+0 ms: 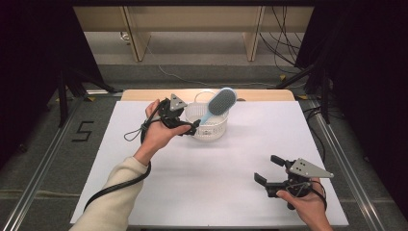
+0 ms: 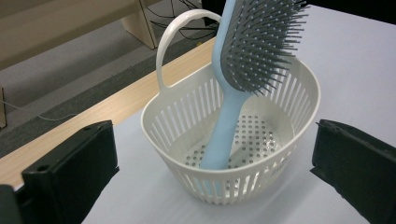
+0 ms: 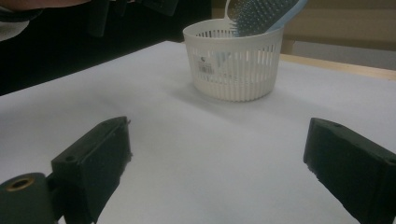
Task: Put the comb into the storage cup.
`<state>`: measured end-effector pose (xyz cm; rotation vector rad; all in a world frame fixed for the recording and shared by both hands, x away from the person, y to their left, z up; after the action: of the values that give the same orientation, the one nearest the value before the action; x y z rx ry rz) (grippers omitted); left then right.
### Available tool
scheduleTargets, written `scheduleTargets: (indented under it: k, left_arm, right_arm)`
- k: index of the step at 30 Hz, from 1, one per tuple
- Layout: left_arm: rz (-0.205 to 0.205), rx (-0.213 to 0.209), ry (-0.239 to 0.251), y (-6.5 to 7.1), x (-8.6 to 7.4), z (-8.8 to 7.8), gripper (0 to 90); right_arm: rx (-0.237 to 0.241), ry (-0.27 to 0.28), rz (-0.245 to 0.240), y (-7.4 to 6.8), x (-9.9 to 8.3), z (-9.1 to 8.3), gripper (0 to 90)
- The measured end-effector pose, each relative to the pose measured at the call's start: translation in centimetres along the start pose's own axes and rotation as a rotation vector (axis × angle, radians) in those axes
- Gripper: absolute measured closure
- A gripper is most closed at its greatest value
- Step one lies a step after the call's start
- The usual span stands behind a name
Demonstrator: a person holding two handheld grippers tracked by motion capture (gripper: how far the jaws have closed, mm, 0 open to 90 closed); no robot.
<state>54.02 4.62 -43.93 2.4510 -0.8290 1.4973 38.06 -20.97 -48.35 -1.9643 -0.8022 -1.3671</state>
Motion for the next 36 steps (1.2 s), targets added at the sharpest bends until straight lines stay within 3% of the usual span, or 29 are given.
scheduleTargets:
  k: [11,36]
  left_arm:
    - [-0.004,-0.007,-0.031,0.4,-1.9,-1.5,0.0]
    - [0.0,-0.042,-0.046,1.4,-4.4,-4.0,0.0]
  right_arm:
    - [-0.005,0.001,-0.002,0.1,0.1,-0.1,8.1]
    - [-0.011,0.002,-0.005,0.2,0.1,-0.1,8.0]
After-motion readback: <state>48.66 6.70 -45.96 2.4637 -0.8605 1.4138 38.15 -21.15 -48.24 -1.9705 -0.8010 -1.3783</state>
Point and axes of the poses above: each handheld gripper's, and its own axes: z roughly forward along the jaws, x roughly out of its top, y roughly to its right, the point moved 10 cm from there along z, roughly forward along the jaws, and after that the axes turned 6 degrees about x, right-handed, at the moved point
